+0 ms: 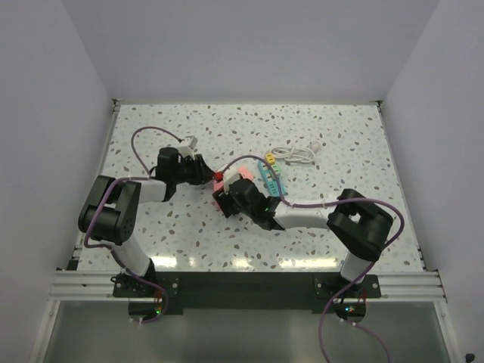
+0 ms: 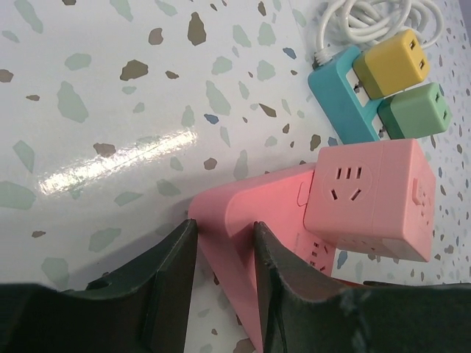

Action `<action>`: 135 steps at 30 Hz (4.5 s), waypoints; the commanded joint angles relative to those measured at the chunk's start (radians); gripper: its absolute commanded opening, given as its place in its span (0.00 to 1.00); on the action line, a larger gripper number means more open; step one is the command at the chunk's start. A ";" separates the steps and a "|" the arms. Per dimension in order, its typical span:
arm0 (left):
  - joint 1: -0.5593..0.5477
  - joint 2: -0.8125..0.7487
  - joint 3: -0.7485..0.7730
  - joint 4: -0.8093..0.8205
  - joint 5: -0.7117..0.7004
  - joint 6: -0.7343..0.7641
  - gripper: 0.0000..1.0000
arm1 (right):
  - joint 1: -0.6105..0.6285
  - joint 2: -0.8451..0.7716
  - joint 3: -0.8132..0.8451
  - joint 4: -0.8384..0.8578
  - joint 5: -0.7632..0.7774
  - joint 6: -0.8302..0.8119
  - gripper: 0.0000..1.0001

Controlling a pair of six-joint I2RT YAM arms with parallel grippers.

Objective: Insert the plug

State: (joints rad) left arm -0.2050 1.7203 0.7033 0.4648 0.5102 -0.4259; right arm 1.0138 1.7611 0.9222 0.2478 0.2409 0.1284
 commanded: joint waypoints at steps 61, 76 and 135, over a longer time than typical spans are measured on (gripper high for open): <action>0.003 0.030 -0.093 0.109 0.090 -0.027 0.00 | -0.072 0.480 0.337 -0.625 -0.094 0.263 0.00; 0.003 0.033 -0.080 0.097 0.053 -0.045 0.00 | -0.066 0.210 0.285 -0.504 0.101 0.248 0.22; -0.134 -0.491 -0.315 0.167 -0.252 0.001 0.15 | -0.049 -0.502 -0.095 -0.298 0.178 0.143 0.97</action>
State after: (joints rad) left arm -0.3302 1.3304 0.4099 0.6083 0.3546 -0.4519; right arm 0.9646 1.3308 0.8532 -0.0738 0.3782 0.2794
